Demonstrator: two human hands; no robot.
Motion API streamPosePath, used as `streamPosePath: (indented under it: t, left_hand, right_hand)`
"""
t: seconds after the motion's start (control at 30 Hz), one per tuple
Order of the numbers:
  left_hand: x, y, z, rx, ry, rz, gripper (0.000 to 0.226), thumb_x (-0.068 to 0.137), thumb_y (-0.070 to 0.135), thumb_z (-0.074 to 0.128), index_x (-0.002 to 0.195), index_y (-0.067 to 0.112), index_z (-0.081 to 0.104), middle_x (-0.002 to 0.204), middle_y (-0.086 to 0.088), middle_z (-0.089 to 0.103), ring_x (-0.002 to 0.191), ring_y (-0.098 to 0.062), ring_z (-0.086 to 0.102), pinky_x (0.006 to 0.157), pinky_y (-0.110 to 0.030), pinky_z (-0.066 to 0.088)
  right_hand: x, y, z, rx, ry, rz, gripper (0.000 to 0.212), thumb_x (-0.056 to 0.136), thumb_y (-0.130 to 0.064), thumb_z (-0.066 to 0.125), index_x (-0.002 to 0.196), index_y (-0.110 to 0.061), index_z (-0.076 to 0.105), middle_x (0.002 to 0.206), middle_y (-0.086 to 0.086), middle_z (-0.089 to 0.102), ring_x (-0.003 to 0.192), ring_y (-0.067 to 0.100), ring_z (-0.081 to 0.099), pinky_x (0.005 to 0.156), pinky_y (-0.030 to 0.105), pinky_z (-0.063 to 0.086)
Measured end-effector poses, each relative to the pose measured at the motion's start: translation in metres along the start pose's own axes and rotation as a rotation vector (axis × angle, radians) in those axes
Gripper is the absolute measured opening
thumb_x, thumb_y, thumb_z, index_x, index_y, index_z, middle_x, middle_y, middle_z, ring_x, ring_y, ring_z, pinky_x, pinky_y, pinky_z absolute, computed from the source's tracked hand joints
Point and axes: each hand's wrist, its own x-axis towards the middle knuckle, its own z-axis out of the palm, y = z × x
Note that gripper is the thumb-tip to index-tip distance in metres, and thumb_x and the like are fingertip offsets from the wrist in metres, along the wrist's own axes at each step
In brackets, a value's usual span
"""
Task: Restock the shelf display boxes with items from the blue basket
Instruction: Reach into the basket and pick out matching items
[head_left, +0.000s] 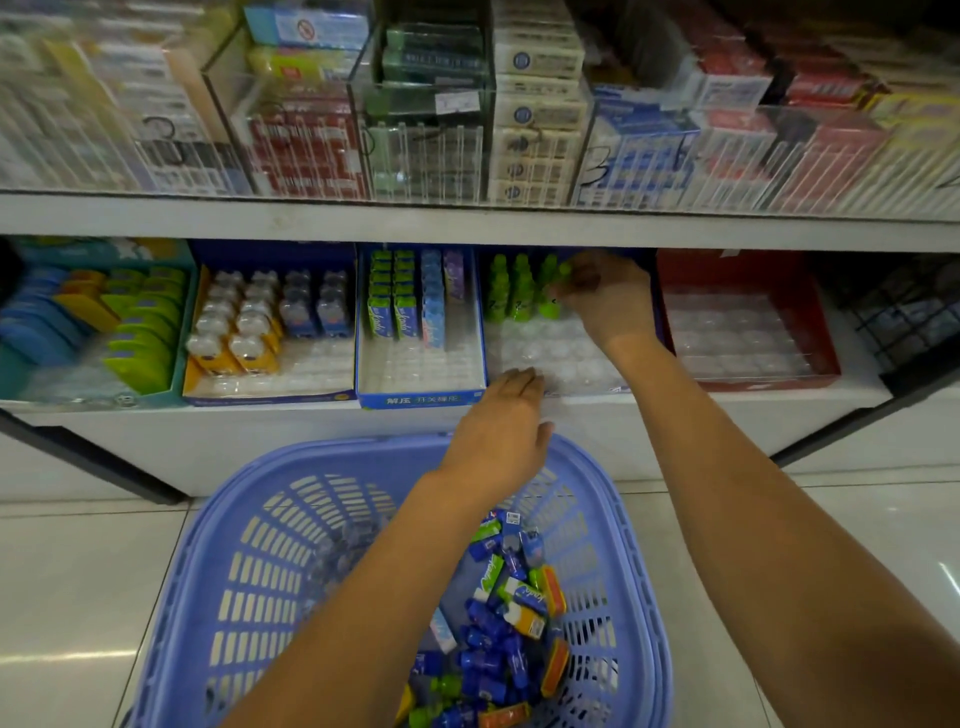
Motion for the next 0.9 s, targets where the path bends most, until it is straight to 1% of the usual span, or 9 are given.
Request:
streamPosePath:
  t: [0.17, 0.3, 0.47, 0.6, 0.7, 0.77, 0.8, 0.87, 0.9]
  left_hand:
    - [-0.003, -0.005, 0.003, 0.066, -0.002, 0.052, 0.06, 0.101, 0.026, 0.042, 0.151, 0.008, 0.014, 0.16, -0.006, 0.013, 0.147, -0.019, 0.01, 0.117, -0.024, 0.005]
    - [-0.002, -0.005, 0.003, 0.067, -0.012, 0.054, 0.061, 0.101, 0.026, 0.042, 0.151, 0.008, 0.013, 0.16, -0.006, 0.013, 0.147, -0.019, 0.01, 0.118, -0.024, 0.005]
    - [0.001, -0.007, 0.004, 0.078, -0.023, 0.056, 0.062, 0.101, 0.028, 0.042, 0.151, 0.007, 0.012, 0.16, -0.006, 0.012, 0.147, -0.019, 0.009, 0.118, -0.024, 0.004]
    - [0.0, -0.004, 0.0, 0.036, -0.045, 0.04, 0.061, 0.1, 0.027, 0.043, 0.151, 0.008, 0.015, 0.16, -0.005, 0.013, 0.147, -0.018, 0.01, 0.117, -0.023, 0.006]
    - [-0.015, 0.0, -0.002, -0.162, 0.125, 0.078, 0.05, 0.099, 0.023, 0.046, 0.146, 0.009, 0.033, 0.154, -0.006, 0.031, 0.142, -0.019, 0.025, 0.115, -0.028, 0.023]
    - [-0.034, -0.006, 0.005, -0.289, 0.281, 0.091, 0.036, 0.098, 0.022, 0.049, 0.133, 0.011, 0.051, 0.138, -0.006, 0.05, 0.125, -0.021, 0.046, 0.102, -0.033, 0.041]
    - [-0.044, -0.014, 0.012, -0.316, 0.295, 0.065, 0.031, 0.098, 0.022, 0.05, 0.126, 0.012, 0.055, 0.129, -0.007, 0.055, 0.115, -0.022, 0.052, 0.095, -0.035, 0.046]
    - [-0.063, -0.039, 0.035, -0.3, 0.154, -0.044, 0.024, 0.097, 0.02, 0.05, 0.117, 0.011, 0.059, 0.117, -0.01, 0.062, 0.102, -0.025, 0.06, 0.086, -0.039, 0.05]
    - [-0.071, -0.053, 0.048, -0.255, 0.02, -0.119, 0.023, 0.097, 0.019, 0.049, 0.115, 0.01, 0.06, 0.114, -0.011, 0.064, 0.098, -0.026, 0.062, 0.084, -0.039, 0.051]
  right_hand:
    - [0.014, 0.011, 0.006, -0.027, -0.008, -0.024, 0.026, 0.07, -0.016, 0.082, 0.085, -0.011, 0.061, 0.08, -0.001, 0.063, 0.077, 0.012, 0.058, 0.058, 0.008, 0.046]
    - [0.02, 0.012, 0.007, -0.193, -0.051, -0.086, 0.033, 0.069, -0.023, 0.082, 0.091, -0.007, 0.063, 0.089, 0.006, 0.066, 0.082, 0.017, 0.06, 0.071, 0.025, 0.048]
    - [0.026, 0.013, 0.007, -0.27, -0.086, -0.065, 0.035, 0.067, -0.025, 0.084, 0.081, -0.015, 0.053, 0.078, -0.002, 0.059, 0.061, -0.001, 0.047, 0.049, 0.0, 0.034]
    - [0.019, 0.012, 0.007, -0.222, -0.076, 0.003, 0.035, 0.07, -0.024, 0.083, 0.091, -0.008, 0.06, 0.083, -0.001, 0.059, 0.071, 0.006, 0.052, 0.049, -0.001, 0.034]
    - [0.005, 0.0, 0.002, -0.333, -0.104, -0.038, 0.027, 0.082, -0.017, 0.07, 0.103, 0.0, 0.063, 0.1, 0.009, 0.065, 0.094, 0.02, 0.061, 0.065, 0.013, 0.04]
    - [-0.016, -0.008, -0.004, -0.481, -0.068, -0.114, 0.024, 0.088, -0.009, 0.055, 0.109, -0.001, 0.062, 0.113, 0.015, 0.064, 0.102, 0.031, 0.06, 0.08, 0.028, 0.043]
    - [-0.031, -0.011, -0.007, -0.494, -0.049, -0.128, 0.026, 0.087, -0.007, 0.053, 0.111, -0.003, 0.063, 0.114, 0.015, 0.064, 0.101, 0.031, 0.061, 0.082, 0.03, 0.045]
    - [-0.065, -0.015, -0.01, -0.421, -0.101, -0.096, 0.024, 0.081, -0.006, 0.055, 0.1, -0.011, 0.069, 0.099, 0.007, 0.069, 0.083, 0.021, 0.064, 0.071, 0.023, 0.046]
    - [-0.084, -0.016, -0.007, -0.391, -0.205, -0.063, 0.02, 0.079, -0.005, 0.056, 0.091, -0.014, 0.071, 0.089, 0.004, 0.069, 0.071, 0.015, 0.063, 0.063, 0.02, 0.045]
